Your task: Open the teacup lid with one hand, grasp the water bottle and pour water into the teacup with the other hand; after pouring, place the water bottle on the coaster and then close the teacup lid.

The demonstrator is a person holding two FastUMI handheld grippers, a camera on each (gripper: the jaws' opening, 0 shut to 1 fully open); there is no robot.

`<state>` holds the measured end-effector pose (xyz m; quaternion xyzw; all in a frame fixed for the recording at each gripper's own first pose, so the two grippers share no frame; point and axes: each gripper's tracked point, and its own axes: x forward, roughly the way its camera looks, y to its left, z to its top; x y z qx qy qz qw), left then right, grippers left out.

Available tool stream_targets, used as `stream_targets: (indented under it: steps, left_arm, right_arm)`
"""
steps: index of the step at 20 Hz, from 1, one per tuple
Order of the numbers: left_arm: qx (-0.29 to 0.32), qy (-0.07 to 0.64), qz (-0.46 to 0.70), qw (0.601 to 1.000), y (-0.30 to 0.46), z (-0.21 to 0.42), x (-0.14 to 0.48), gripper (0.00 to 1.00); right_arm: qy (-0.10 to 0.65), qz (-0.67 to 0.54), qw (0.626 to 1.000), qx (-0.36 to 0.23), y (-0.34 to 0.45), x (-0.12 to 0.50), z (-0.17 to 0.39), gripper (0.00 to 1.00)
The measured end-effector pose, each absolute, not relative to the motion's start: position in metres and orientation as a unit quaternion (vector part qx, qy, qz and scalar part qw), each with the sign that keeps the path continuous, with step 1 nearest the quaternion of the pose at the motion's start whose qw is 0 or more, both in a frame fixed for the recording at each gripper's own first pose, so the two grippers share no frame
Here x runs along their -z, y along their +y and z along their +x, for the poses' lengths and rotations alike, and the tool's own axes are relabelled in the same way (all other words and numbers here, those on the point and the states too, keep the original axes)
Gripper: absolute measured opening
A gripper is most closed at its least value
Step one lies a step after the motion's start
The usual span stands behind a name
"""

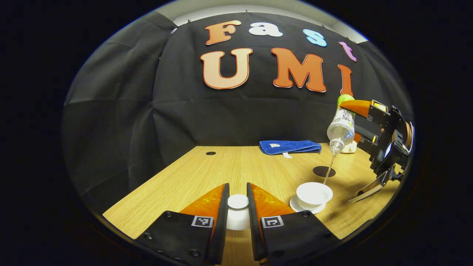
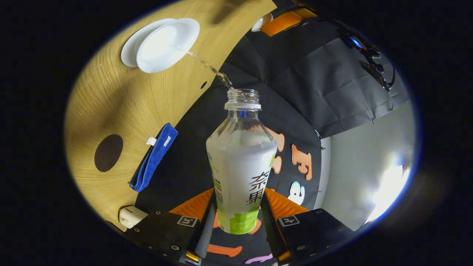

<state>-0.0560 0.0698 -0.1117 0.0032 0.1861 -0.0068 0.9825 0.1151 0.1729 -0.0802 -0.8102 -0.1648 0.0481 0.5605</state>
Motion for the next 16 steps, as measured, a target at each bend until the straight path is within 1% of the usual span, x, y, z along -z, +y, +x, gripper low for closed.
stream_targets:
  steps: [2, 8, 13, 16]
  left_arm:
    - [0.007, 0.187, 0.002, 0.982, 0.07, -0.056, 0.112, 0.33]
    - [0.01, 0.189, 0.001, 0.982, 0.068, -0.057, 0.112, 0.33]
    - [0.017, 0.184, 0.007, 0.983, 0.066, -0.06, 0.109, 0.33]
    - [0.02, 0.183, 0.008, 0.983, 0.063, -0.06, 0.11, 0.33]
  right_arm:
    - [-0.174, -0.818, 0.546, -0.049, 0.175, 0.083, 0.113, 0.64]
    - [-0.185, -0.82, 0.539, -0.058, 0.184, 0.088, 0.112, 0.64]
    - [-0.179, -0.819, 0.539, -0.076, 0.191, 0.106, 0.11, 0.64]
    - [-0.162, -0.813, 0.552, -0.09, 0.192, 0.125, 0.108, 0.64]
